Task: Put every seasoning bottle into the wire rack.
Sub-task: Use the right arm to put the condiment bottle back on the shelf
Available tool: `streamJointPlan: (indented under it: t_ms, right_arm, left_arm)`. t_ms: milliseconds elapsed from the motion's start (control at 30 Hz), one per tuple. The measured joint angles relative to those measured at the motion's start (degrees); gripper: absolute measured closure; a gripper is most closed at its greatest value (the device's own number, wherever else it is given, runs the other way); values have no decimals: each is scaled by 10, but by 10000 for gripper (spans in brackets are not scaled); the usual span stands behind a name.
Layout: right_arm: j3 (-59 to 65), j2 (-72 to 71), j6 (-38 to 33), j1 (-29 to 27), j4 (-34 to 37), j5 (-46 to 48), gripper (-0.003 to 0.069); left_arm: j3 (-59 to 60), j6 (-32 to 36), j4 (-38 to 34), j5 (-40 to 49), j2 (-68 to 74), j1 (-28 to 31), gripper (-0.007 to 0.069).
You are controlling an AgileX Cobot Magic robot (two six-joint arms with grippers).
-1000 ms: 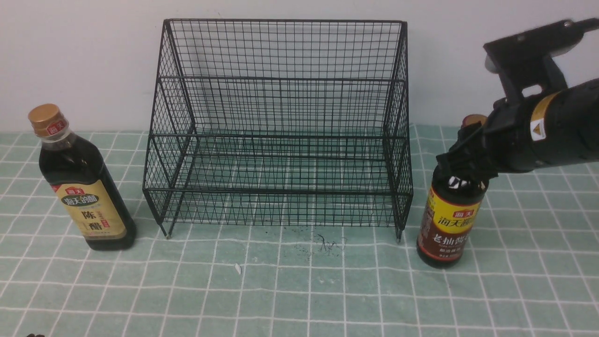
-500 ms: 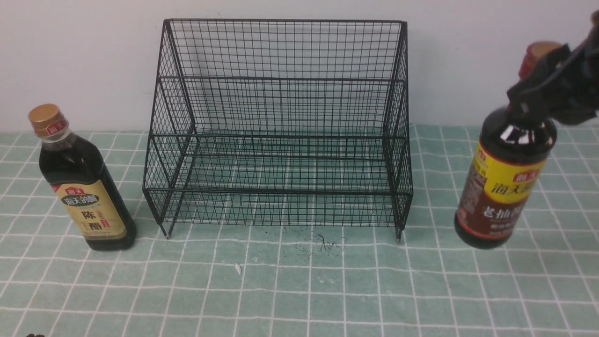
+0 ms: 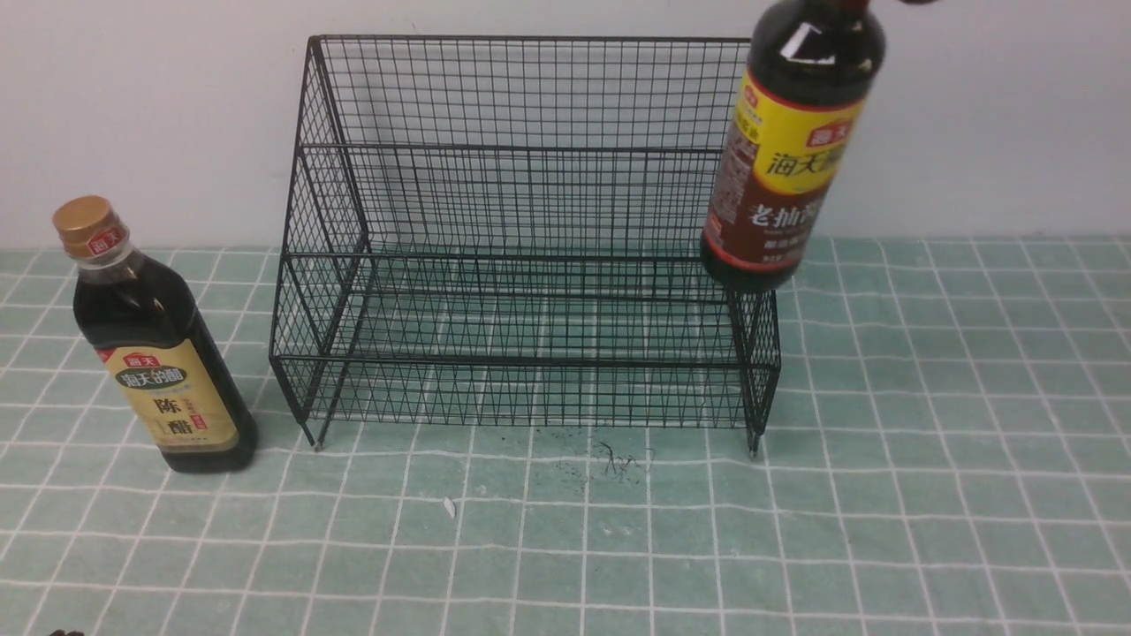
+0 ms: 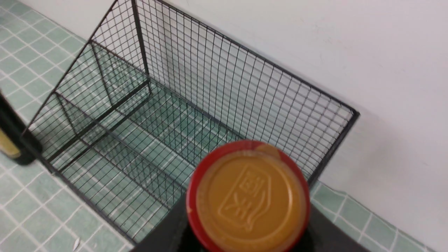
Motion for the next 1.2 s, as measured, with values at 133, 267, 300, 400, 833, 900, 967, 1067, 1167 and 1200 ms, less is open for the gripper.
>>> streamJointPlan:
  t_ms: [133, 267, 300, 400, 833, 900, 967, 1067, 1167, 1200]
  right_arm:
    - [-39, 61, -2, 0, 0, -21, 375]
    - [-66, 100, -3, 0, -1, -44, 375]
    - [-69, 106, -3, 0, -2, -53, 375]
    - [-71, 121, -1, 0, -9, -72, 375]
    - [-72, 180, 44, 0, -38, -71, 375]
    - [-72, 190, 61, 0, -38, -67, 375]
    - [-72, 198, 70, 0, -40, -64, 375]
    - [-72, 213, 78, 0, -43, -55, 375]
    - [-72, 223, 81, 0, -47, -46, 375]
    - [-72, 226, 81, 0, -47, -43, 375]
  left_arm:
    - [0, 0, 0, 0, 0, 0, 631]
    - [0, 0, 0, 0, 0, 0, 631]
    - [0, 0, 0, 0, 0, 0, 631]
    - [0, 0, 0, 0, 0, 0, 631]
    - [0, 0, 0, 0, 0, 0, 631]
    - [0, 0, 0, 0, 0, 0, 631]
    - [0, 0, 0, 0, 0, 0, 631]
    - [0, 0, 0, 0, 0, 0, 631]
    - [0, 0, 0, 0, 0, 0, 631]
    - [0, 0, 0, 0, 0, 0, 631]
